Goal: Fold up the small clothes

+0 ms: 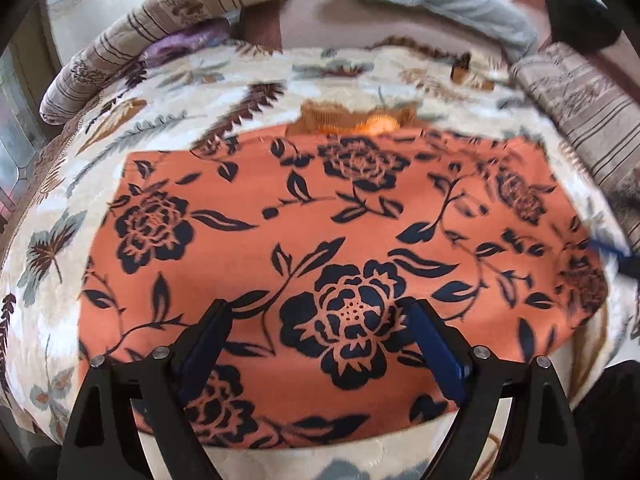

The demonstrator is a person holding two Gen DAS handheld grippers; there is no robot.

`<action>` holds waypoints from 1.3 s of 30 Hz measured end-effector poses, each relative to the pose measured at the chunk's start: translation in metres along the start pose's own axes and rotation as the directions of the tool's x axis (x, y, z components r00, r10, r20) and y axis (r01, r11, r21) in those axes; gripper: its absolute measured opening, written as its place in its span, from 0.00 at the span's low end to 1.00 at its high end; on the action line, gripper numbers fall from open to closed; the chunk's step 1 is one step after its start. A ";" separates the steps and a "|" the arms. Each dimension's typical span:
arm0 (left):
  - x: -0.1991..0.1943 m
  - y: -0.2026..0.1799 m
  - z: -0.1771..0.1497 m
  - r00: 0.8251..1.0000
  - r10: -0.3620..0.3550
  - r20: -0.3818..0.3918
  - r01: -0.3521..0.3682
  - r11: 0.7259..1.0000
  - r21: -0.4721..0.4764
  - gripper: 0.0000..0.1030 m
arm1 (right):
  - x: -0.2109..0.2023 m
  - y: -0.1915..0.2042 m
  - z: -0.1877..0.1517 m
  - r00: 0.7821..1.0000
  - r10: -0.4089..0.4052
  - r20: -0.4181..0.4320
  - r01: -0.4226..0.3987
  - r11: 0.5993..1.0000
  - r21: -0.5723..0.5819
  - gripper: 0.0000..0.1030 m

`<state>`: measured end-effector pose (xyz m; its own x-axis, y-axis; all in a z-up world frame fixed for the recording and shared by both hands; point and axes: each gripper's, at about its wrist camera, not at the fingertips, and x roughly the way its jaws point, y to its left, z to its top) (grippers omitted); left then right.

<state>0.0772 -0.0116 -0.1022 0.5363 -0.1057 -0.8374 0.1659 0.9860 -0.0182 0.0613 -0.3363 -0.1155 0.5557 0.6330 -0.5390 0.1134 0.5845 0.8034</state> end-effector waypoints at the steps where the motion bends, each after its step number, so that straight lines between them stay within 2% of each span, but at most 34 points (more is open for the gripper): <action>1: -0.006 0.002 -0.002 1.000 -0.008 0.014 0.008 1.000 -0.002 0.88 | 0.004 -0.008 -0.010 1.000 -0.020 0.001 0.020 1.000 0.020 0.66; 4: -0.021 0.009 -0.010 0.999 -0.017 0.032 0.017 1.000 0.000 0.88 | 0.000 -0.044 -0.017 0.990 -0.129 0.063 0.121 0.987 0.108 0.63; 5: -0.026 0.012 -0.012 0.999 -0.020 0.034 0.020 1.000 -0.001 0.88 | -0.006 -0.053 -0.016 0.992 -0.094 0.090 0.080 0.985 0.155 0.63; 6: -0.030 0.015 -0.014 0.999 -0.017 0.043 0.018 1.000 -0.003 0.88 | -0.012 -0.054 -0.016 0.990 -0.095 0.104 0.076 0.982 0.174 0.64; 8: -0.037 0.019 -0.015 0.999 0.001 0.053 0.000 1.000 -0.010 0.88 | -0.027 -0.038 -0.015 0.974 -0.172 0.146 0.155 0.980 0.125 0.66; 10: -0.040 0.020 -0.015 0.998 0.004 0.055 -0.003 1.000 -0.022 0.88 | -0.035 -0.021 -0.017 0.975 -0.150 0.165 0.141 0.988 0.069 0.69; 12: -0.044 0.019 -0.016 0.998 0.017 0.056 -0.015 1.000 -0.023 0.88 | -0.030 -0.012 -0.024 0.985 -0.100 0.144 0.098 0.995 0.021 0.74; 13: -0.045 0.018 -0.016 0.998 0.015 0.059 -0.014 1.000 -0.020 0.88 | -0.026 -0.012 -0.028 0.986 -0.107 0.131 0.107 0.994 0.010 0.75; 15: -0.049 0.017 -0.016 0.998 0.022 0.063 -0.022 1.000 -0.010 0.88 | -0.007 -0.025 -0.033 0.981 -0.176 0.077 0.175 0.984 0.020 0.75; 16: -0.050 0.017 -0.016 0.998 0.023 0.064 -0.022 1.000 -0.008 0.88 | -0.004 -0.037 -0.033 0.982 -0.174 0.078 0.171 0.984 0.050 0.75; 18: -0.053 0.020 -0.016 0.997 0.033 0.071 -0.033 0.999 -0.006 0.88 | -0.010 -0.036 -0.031 0.982 -0.149 0.119 0.141 0.987 0.071 0.75; 22: -0.050 0.027 -0.014 0.997 0.047 0.060 -0.045 0.999 -0.027 0.88 | -0.013 -0.010 -0.038 0.976 -0.167 0.139 0.174 0.984 -0.044 0.75; 25: -0.046 0.031 -0.015 0.997 0.058 0.050 -0.057 0.998 -0.032 0.88 | -0.009 -0.002 -0.046 0.984 -0.131 0.125 0.140 0.988 -0.070 0.75; 27: -0.044 0.031 -0.015 0.997 0.061 0.047 -0.059 0.998 -0.035 0.88 | -0.002 -0.006 -0.055 0.989 -0.128 0.080 0.135 0.987 -0.087 0.75; 29: -0.043 0.031 -0.015 0.997 0.059 0.047 -0.057 0.998 -0.032 0.88 | 0.006 -0.021 -0.053 0.984 -0.165 0.073 0.168 0.985 -0.037 0.75; 31: -0.044 0.032 -0.015 0.997 0.060 0.051 -0.059 0.998 -0.032 0.88 | 0.003 -0.025 -0.050 0.986 -0.131 0.100 0.129 0.991 0.021 0.75; 33: -0.043 0.033 -0.015 0.997 0.061 0.053 -0.059 0.998 -0.035 0.88 | -0.003 -0.011 -0.050 0.984 -0.124 0.127 0.127 0.992 -0.018 0.76; 36: -0.039 0.034 -0.014 0.997 0.058 0.043 -0.056 0.997 -0.046 0.88 | 0.005 0.003 -0.048 0.993 -0.081 0.091 0.087 0.994 -0.062 0.76; 39: -0.033 0.035 -0.014 0.998 0.053 0.031 -0.051 0.998 -0.046 0.88 | 0.020 -0.016 -0.049 0.983 -0.172 0.061 0.173 0.985 -0.013 0.76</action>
<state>0.0535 0.0286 -0.0829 0.5694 -0.0575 -0.8201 0.1001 0.9950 -0.0003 0.0303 -0.3082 -0.1521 0.5769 0.4912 -0.6526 0.1969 0.6917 0.6948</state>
